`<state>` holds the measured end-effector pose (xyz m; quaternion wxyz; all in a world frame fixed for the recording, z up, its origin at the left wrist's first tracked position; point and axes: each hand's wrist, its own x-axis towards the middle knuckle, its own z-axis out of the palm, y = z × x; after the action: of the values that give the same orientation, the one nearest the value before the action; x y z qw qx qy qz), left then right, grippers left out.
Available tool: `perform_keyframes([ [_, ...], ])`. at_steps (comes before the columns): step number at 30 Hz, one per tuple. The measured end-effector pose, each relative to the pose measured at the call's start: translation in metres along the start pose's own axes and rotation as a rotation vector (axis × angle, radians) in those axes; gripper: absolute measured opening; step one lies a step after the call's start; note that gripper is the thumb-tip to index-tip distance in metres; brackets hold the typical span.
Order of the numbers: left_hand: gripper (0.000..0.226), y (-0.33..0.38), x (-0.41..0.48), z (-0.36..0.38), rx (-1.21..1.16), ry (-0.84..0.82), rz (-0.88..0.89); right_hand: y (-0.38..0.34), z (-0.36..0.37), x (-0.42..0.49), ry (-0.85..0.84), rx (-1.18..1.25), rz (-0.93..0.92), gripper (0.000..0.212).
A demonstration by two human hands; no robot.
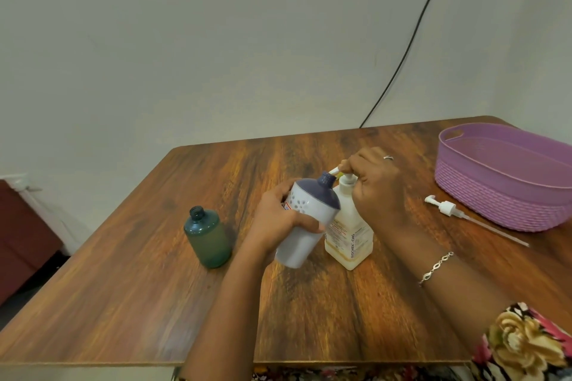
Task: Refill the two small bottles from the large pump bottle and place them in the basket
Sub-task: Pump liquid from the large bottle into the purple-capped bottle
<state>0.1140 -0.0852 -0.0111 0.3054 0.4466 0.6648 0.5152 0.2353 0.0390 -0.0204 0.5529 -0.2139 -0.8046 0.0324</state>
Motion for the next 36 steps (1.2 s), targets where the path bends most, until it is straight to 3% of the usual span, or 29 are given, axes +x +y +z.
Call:
perform_keyframes([
  [12,0.058,0.0,-0.002,0.002,0.0,-0.012,0.005,-0.002,-0.001,0.004,-0.01,-0.099,-0.047,0.015],
  [20,0.053,-0.002,-0.003,-0.001,0.014,-0.004,0.006,-0.003,-0.008,0.013,-0.013,0.055,0.057,0.017],
  [27,0.07,-0.004,0.0,-0.001,0.038,0.003,0.025,-0.001,0.001,0.007,0.024,0.024,0.033,0.019],
  [36,0.062,-0.007,0.003,-0.003,0.038,-0.011,0.016,0.0,-0.003,0.008,0.075,0.127,0.056,0.03],
])
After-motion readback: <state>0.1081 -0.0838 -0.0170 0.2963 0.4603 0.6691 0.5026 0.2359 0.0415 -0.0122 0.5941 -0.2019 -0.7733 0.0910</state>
